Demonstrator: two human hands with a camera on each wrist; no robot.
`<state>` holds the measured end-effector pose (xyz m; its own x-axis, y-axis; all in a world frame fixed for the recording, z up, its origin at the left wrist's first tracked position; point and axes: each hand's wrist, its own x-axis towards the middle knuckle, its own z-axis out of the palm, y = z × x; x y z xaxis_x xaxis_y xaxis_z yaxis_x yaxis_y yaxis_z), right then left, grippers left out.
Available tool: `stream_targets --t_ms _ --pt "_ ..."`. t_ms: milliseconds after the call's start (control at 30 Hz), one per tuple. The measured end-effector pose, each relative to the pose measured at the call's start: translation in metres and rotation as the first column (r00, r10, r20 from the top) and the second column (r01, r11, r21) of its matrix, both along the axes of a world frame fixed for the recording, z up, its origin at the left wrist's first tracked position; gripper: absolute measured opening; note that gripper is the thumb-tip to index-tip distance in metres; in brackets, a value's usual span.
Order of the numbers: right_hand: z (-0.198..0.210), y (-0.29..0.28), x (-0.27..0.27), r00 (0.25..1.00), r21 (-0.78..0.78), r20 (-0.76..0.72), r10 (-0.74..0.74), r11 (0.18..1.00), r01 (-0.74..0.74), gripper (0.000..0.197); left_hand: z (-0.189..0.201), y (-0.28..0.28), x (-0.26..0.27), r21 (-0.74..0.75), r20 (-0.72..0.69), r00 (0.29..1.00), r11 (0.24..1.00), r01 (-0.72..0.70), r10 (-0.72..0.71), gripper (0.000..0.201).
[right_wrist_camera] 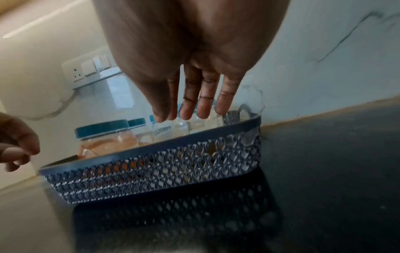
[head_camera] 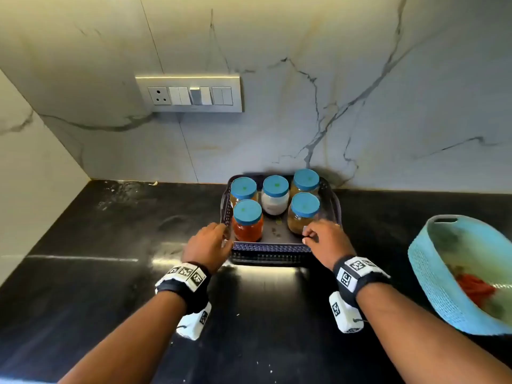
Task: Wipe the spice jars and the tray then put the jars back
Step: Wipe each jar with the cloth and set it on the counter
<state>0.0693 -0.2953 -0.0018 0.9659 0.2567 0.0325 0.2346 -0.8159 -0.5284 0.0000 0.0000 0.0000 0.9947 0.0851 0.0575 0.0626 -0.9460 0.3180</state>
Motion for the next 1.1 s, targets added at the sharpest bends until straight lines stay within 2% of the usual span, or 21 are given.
stream_targets --t_ms 133,267,567,767,900,1100 --pt "-0.010 0.004 0.008 0.998 -0.084 -0.028 0.049 0.995 -0.052 0.003 -0.010 0.003 0.005 0.001 -0.038 0.999 0.999 -0.034 0.034 0.021" --pt "-0.016 0.007 0.016 0.994 -0.026 -0.044 0.101 0.994 -0.102 0.008 -0.013 0.006 0.015 -0.057 -0.002 0.998 0.996 -0.070 0.070 0.022" --pt "-0.024 0.001 0.003 0.982 0.048 -0.075 0.173 0.984 -0.170 0.009 -0.024 0.008 0.003 -0.033 0.005 0.995 0.995 -0.099 0.099 0.017" --pt "-0.029 0.000 -0.030 0.985 0.011 -0.047 0.167 0.986 -0.167 0.009 -0.023 0.011 -0.024 -0.034 0.065 0.995 0.997 -0.075 0.077 0.018" --pt "-0.029 0.004 -0.063 0.991 -0.078 -0.031 0.126 0.989 -0.128 0.009 -0.022 0.016 -0.049 -0.033 0.100 0.995 0.999 -0.014 0.018 0.018" --pt "-0.023 0.008 -0.120 0.996 -0.121 -0.072 0.048 0.991 -0.056 0.009 -0.030 0.031 -0.091 -0.054 0.103 0.992 0.995 0.084 -0.078 0.020"
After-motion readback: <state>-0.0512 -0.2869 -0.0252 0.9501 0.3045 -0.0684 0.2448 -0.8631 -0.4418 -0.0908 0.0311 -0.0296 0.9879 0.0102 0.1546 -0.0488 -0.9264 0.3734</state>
